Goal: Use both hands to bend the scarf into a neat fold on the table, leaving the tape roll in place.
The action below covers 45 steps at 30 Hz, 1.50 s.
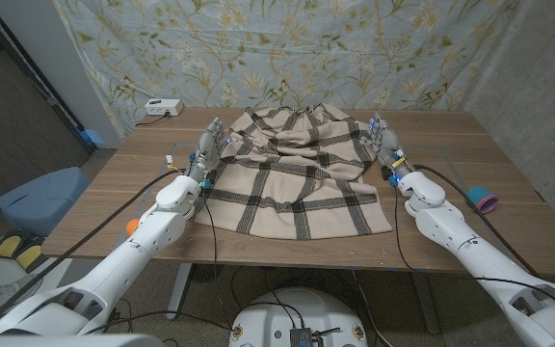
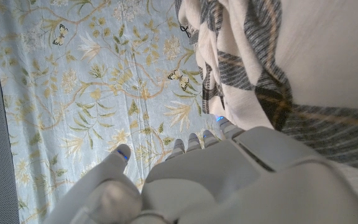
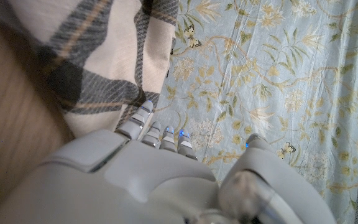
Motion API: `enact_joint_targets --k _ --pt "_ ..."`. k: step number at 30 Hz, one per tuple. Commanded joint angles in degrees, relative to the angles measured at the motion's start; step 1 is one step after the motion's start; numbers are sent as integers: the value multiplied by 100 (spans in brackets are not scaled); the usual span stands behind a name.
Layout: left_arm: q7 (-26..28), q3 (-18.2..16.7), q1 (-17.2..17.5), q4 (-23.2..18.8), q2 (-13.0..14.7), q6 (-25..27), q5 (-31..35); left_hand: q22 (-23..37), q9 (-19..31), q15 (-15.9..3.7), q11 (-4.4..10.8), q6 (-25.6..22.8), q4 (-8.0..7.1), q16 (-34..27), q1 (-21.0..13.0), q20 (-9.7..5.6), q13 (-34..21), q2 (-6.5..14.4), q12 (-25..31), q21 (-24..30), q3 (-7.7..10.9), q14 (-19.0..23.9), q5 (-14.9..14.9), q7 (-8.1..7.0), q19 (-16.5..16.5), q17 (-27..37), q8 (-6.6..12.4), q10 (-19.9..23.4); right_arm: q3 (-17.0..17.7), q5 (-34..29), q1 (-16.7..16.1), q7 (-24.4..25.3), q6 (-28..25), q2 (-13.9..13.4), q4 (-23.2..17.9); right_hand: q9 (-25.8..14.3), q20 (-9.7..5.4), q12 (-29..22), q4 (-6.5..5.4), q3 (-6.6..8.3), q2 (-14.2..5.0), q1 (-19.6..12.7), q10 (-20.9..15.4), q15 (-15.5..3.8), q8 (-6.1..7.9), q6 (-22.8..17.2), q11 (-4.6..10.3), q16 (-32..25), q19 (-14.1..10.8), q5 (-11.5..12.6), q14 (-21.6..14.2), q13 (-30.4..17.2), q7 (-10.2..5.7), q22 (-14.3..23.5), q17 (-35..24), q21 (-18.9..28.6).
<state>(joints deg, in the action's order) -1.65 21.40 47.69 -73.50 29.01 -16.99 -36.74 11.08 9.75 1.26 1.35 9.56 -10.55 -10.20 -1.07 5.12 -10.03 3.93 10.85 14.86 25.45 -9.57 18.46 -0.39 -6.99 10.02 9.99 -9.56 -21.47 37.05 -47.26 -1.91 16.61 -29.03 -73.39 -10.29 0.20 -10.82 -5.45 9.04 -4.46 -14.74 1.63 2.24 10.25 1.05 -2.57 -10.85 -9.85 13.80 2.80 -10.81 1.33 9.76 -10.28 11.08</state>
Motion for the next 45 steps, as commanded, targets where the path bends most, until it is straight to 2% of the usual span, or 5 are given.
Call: enact_joint_targets --k 1,5,7,14,45 --pt "547 118 33 -122 128 -164 693 16 20 76 -118 828 91 -83 -72 68 -17 460 109 45 35 -584 17 -14 62 -2 98 -725 -87 -321 8 172 -28 -119 -92 -9 93 -60 97 83 -11 -140 -82 131 50 8 -148 -44 -62 27 -19 -9 4 24 -20 35" --pt "1055 191 162 -476 365 -21 1286 -2 23 379 -150 226 405 -131 -426 444 -24 280 191 79 86 -44 -107 -218 319 -19 204 -273 -153 -635 -96 388 -236 -389 -449 -18 469 -112 440 282 -118 -572 -296 322 130 -239 -159 -121 -136 -26 -339 -21 -175 37 -27 61" --pt "1283 228 224 -622 478 26 1599 5 27 511 -283 -21 566 -152 -625 570 -28 262 236 89 151 224 -208 -178 413 -15 221 -16 -190 -839 -155 521 -363 -548 -658 -22 530 -146 564 358 -157 -724 -431 363 138 -309 -177 -181 -171 -70 -563 -27 -232 42 -34 71" --pt "1740 251 486 -1096 785 269 2228 34 30 562 -166 -330 945 -169 -1025 703 -45 152 312 71 241 770 -485 -293 486 5 180 536 -243 -1342 -364 828 -694 -974 -1238 -26 581 -170 688 429 -184 -872 -549 324 146 -377 -139 -203 -213 -117 -697 -33 -295 46 -40 82" --pt "2384 -303 2163 -3315 2148 1753 3383 59 34 517 -201 -470 1156 -153 -1248 706 -57 156 303 116 301 1021 -636 -242 646 15 141 770 -274 -2617 -1371 1210 -2119 -2357 -3266 -32 551 -170 972 663 -350 -1251 -693 222 143 -486 -95 -180 -275 -217 -801 -43 -323 50 -50 92"
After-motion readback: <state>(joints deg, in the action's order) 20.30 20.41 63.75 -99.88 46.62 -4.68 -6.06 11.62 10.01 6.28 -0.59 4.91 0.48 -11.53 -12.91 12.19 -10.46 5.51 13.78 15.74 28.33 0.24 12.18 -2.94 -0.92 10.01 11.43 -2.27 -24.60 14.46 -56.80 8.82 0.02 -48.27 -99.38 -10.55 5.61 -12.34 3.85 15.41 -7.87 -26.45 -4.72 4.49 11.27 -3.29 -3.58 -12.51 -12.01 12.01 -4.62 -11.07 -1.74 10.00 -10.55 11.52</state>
